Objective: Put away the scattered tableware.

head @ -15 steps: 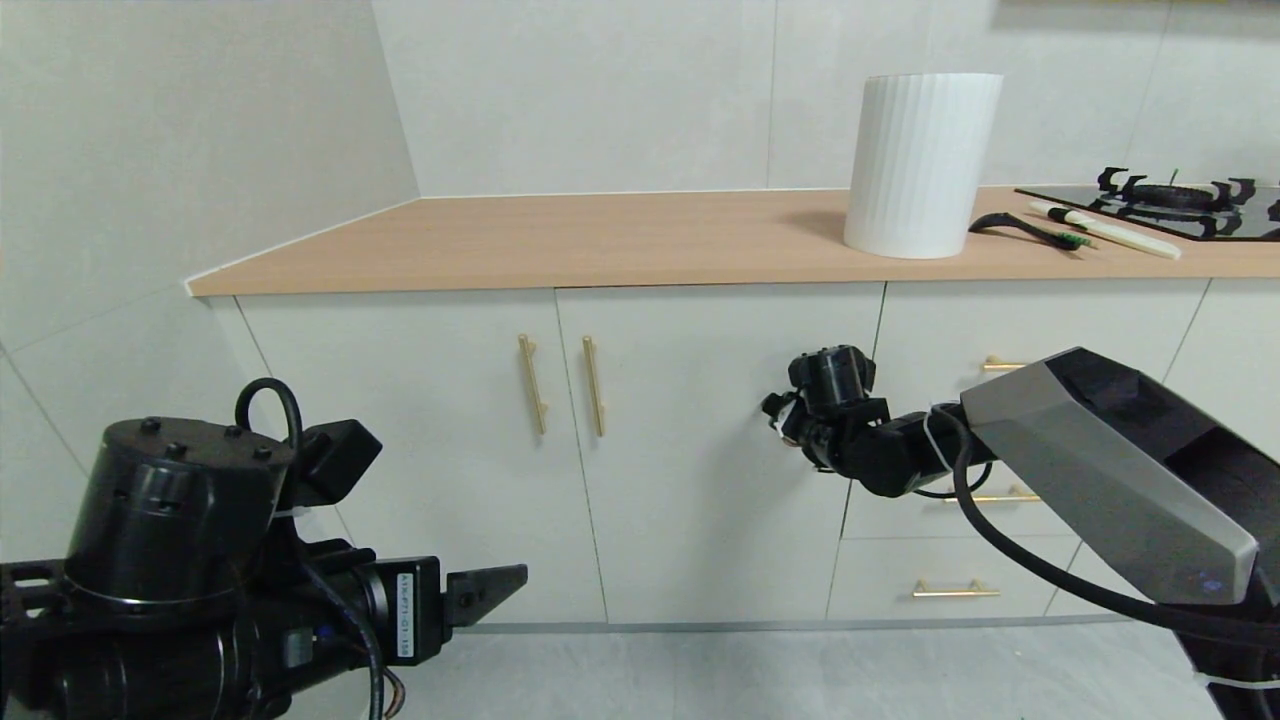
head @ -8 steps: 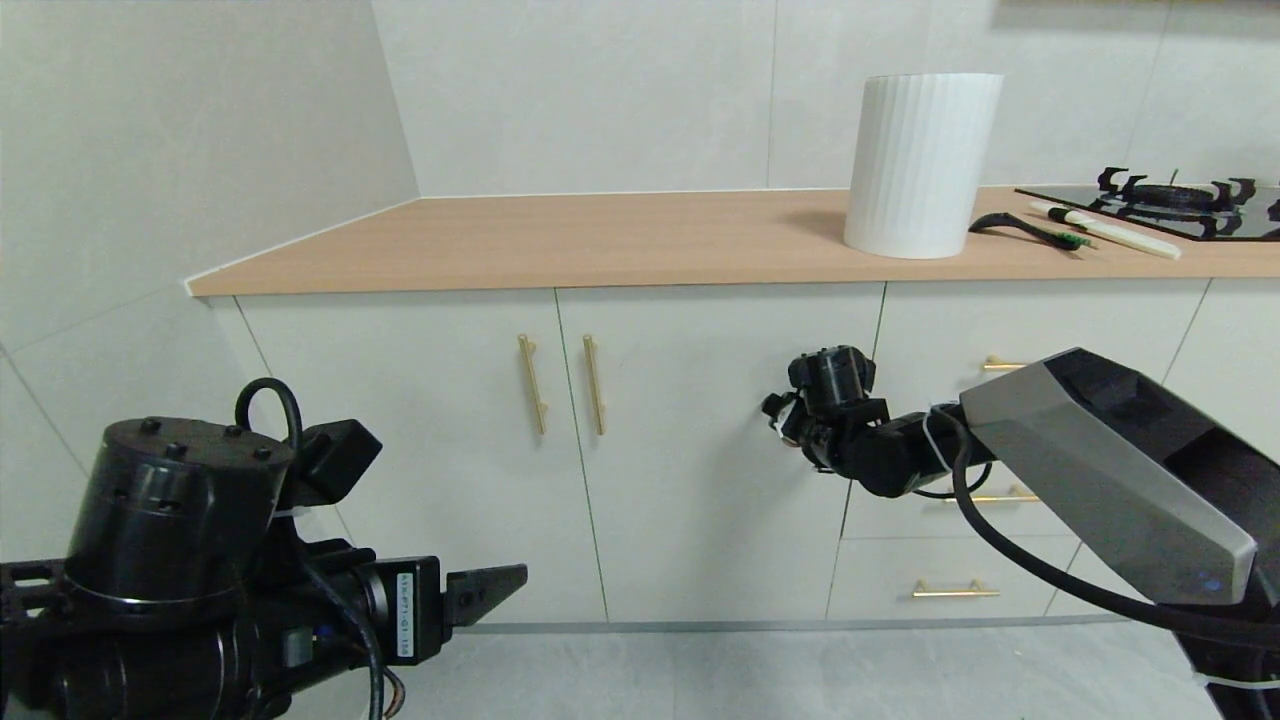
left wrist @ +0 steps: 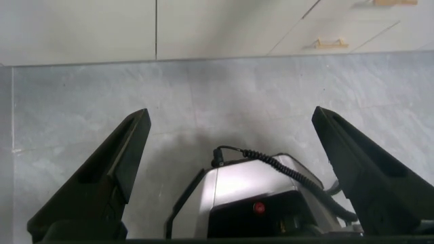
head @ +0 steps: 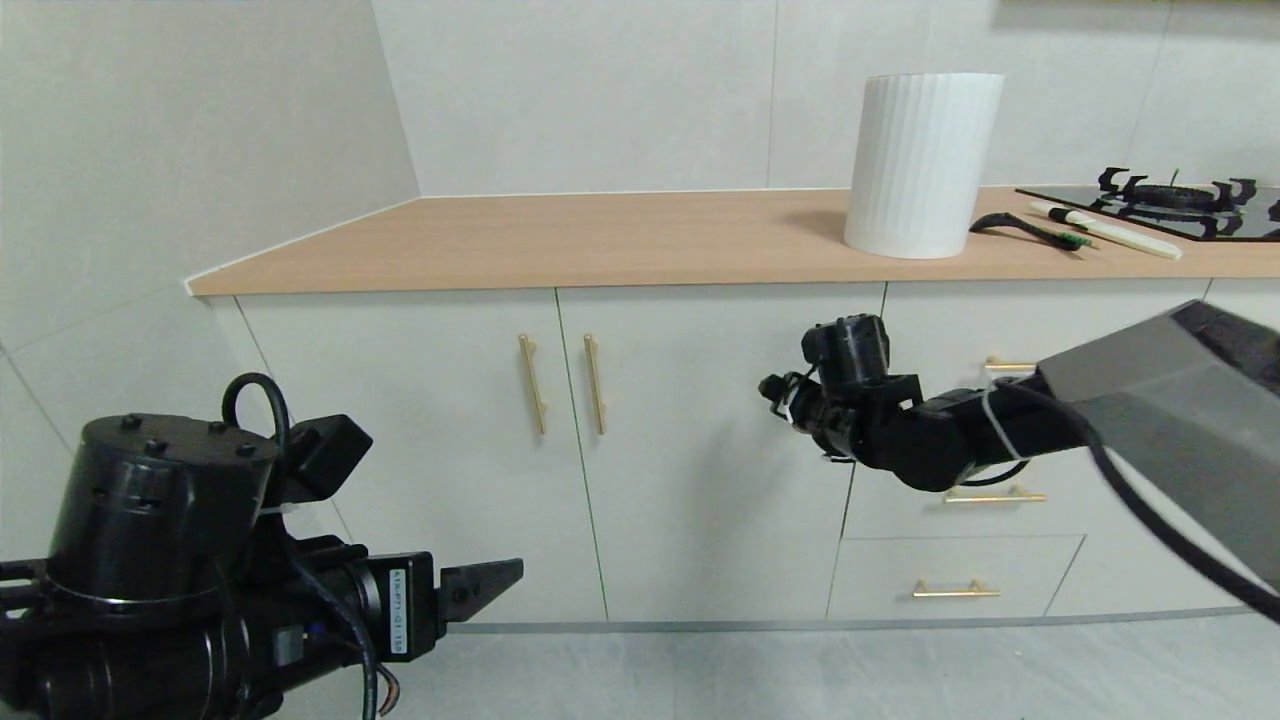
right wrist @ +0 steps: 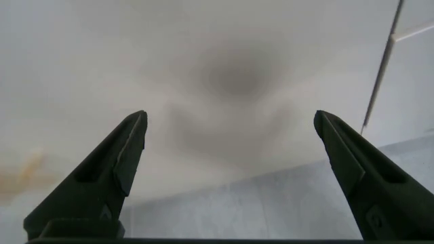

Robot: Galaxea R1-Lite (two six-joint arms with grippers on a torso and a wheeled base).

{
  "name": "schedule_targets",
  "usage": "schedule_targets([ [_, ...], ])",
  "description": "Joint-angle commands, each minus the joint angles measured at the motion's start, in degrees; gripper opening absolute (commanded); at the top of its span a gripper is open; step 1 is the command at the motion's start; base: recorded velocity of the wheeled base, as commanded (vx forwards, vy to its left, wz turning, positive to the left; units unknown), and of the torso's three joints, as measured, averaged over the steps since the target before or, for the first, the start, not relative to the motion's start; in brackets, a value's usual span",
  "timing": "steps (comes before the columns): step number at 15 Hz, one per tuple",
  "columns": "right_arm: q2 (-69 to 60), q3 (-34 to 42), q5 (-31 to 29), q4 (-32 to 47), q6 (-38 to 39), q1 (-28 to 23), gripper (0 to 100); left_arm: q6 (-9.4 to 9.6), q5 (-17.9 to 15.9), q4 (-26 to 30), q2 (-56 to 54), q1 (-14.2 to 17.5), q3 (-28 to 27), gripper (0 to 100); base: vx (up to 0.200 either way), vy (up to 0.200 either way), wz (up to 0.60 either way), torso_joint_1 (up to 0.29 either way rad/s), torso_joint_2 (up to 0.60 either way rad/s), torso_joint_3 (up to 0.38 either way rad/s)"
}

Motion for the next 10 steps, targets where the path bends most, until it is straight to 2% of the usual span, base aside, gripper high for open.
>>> schedule_targets([
  [1, -22.51, 16.0, 0.95, -0.21, -6.59, 5.78, 100, 0.05, 0.25, -0.1, -2.65, 0.15, -0.44, 100, 0.0, 0.0, 0.0, 0.0, 0.0, 0.0],
  [3, -35.25, 25.94, 1.04, -0.21, -14.85, 6.39, 100, 1.11, 0.34, -0.1, -6.95, 1.46, -0.53, 100, 0.0, 0.0, 0.0, 0.0, 0.0, 0.0],
  [4, -41.4, 30.59, 1.04, -0.3, -18.9, 6.39, 100, 2.25, 0.43, -0.1, -10.12, 1.9, -0.53, 100, 0.0, 0.0, 0.0, 0.0, 0.0, 0.0],
  [5, -48.26, 35.25, 0.86, -0.3, -21.27, 6.22, 100, 4.09, 0.34, -0.01, -14.43, 3.22, 0.0, 100, 0.0, 0.0, 0.0, 0.0, 0.0, 0.0],
  [7, -61.36, 42.11, 0.07, -0.03, -23.64, 5.96, 100, 9.72, 0.34, 0.25, -20.93, 6.83, 1.49, 100, 0.0, 0.0, 0.0, 0.0, 0.0, 0.0],
  [8, -69.09, 45.8, -0.63, 0.23, -25.93, 5.78, 100, 11.65, 0.34, 0.34, -25.06, 8.94, 2.37, 100, 0.0, 0.0, 0.0, 0.0, 0.0, 0.0],
  [9, -76.39, 49.67, -0.81, 0.23, -28.91, 4.02, 100, 12.44, 0.25, 0.51, -29.63, 9.99, 3.52, 100, 0.0, 0.0, 0.0, 0.0, 0.0, 0.0],
  [10, -82.71, 53.89, -0.54, 0.4, -33.05, -1.6, 100, 12.88, 0.25, 0.51, -34.29, 10.08, 4.92, 100, 0.0, 0.0, 0.0, 0.0, 0.0, 0.0],
])
